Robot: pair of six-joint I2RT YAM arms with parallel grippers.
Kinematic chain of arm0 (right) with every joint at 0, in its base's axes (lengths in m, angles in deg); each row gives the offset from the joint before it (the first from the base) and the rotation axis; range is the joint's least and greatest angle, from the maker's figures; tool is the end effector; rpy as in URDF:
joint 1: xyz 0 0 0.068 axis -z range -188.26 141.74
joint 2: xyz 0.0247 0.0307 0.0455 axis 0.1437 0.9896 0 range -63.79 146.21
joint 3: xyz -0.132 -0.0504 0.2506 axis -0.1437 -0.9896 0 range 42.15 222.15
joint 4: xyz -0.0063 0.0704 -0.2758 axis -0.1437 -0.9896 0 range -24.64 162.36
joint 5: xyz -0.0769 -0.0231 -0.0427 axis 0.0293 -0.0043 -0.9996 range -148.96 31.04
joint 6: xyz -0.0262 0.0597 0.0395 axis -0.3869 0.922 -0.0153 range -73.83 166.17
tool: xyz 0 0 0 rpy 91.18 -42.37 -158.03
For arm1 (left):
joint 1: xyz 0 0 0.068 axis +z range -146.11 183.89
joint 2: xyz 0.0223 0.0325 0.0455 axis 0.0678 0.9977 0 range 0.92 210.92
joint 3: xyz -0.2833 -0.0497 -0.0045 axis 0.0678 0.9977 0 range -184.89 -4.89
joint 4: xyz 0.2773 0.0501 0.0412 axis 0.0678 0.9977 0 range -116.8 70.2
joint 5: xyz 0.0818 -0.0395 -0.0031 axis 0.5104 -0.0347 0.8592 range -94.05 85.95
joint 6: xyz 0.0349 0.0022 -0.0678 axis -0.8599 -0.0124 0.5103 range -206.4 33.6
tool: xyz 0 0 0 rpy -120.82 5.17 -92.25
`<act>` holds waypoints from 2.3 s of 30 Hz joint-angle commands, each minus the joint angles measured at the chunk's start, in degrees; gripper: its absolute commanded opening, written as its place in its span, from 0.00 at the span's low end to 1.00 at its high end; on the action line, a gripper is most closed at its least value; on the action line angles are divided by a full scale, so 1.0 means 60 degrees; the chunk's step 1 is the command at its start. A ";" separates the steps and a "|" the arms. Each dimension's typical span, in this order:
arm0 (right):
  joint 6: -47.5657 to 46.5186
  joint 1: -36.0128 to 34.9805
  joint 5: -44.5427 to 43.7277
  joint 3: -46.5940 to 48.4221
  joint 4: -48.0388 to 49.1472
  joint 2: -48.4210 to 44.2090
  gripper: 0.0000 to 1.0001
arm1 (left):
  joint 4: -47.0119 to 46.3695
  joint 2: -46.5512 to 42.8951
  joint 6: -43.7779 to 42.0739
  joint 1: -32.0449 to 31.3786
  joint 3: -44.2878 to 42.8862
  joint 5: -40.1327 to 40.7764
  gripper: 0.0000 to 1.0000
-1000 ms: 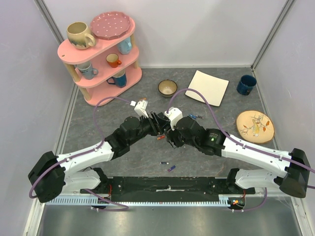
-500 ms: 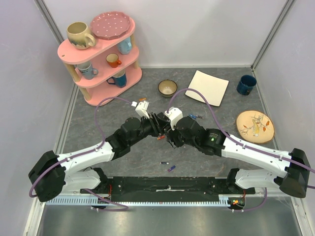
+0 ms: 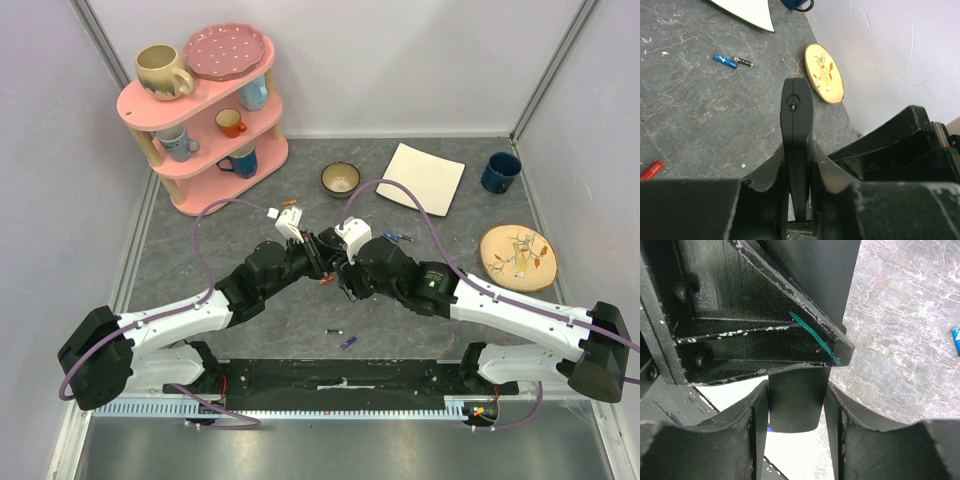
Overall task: Load the batteries into the remote control
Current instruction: Adjust the remote control, then remove the battery cover from the remote control.
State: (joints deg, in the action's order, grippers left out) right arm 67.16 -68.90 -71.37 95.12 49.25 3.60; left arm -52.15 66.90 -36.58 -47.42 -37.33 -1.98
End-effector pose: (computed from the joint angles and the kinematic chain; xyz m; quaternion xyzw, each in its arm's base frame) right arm 0.1580 0.2524 0.2788 -0.2575 0.8551 0.2139 0.3959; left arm 0.1904 -0.2338 0.2498 -0.0020 0.7557 -0.4970 0.4265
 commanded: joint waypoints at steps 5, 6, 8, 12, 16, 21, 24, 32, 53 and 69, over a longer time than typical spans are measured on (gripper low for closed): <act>0.0119 -0.0044 0.0250 0.0385 0.0278 -0.0450 0.84 | -0.0419 -0.0083 -0.0276 -0.0018 0.0193 0.0607 0.02; 0.0177 -0.0044 0.0352 0.0443 0.0191 -0.0480 0.89 | -0.0420 -0.0170 -0.0349 -0.0003 0.0193 0.0695 0.02; 0.0193 -0.0044 0.0397 0.0706 -0.0014 -0.0699 0.98 | -0.0434 -0.0287 -0.0495 -0.0003 0.0178 0.1002 0.02; 0.0178 -0.0044 0.0280 0.1044 -0.0556 -0.1314 0.98 | -0.0594 -0.0712 -0.0978 0.0099 0.0251 0.1559 0.02; 0.0819 -0.0001 -0.0246 0.0505 -0.0061 -0.2003 0.98 | -0.1954 -0.1413 -0.1272 0.0260 0.0909 0.1707 0.02; 0.2797 0.0131 -0.0453 -0.1721 0.2789 -0.3219 0.98 | -0.3376 -0.2044 -0.1375 0.0494 0.1993 0.1589 0.02; 0.3750 0.0569 0.0350 -0.2382 0.3761 -0.3308 0.98 | -0.4431 -0.2353 -0.1360 0.0582 0.2638 0.1516 0.02; 0.5595 0.1244 0.1729 -0.3916 0.7079 -0.2896 0.96 | -0.5386 -0.2617 -0.1141 0.0612 0.3342 0.1399 0.02; 0.6315 0.1479 0.3460 -0.4375 1.0077 -0.1023 0.89 | -0.4243 -0.3130 -0.0789 0.0612 0.3269 0.1296 0.02; 0.6945 0.1479 0.3063 -0.4448 1.0459 -0.0218 0.77 | -0.4448 -0.2998 -0.0687 0.0612 0.3240 0.1340 0.02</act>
State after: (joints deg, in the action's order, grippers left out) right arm 107.38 -60.14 -51.74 68.50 108.35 1.31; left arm -75.99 48.60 -41.80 -43.97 -16.59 5.84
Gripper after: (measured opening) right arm 0.775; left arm 0.240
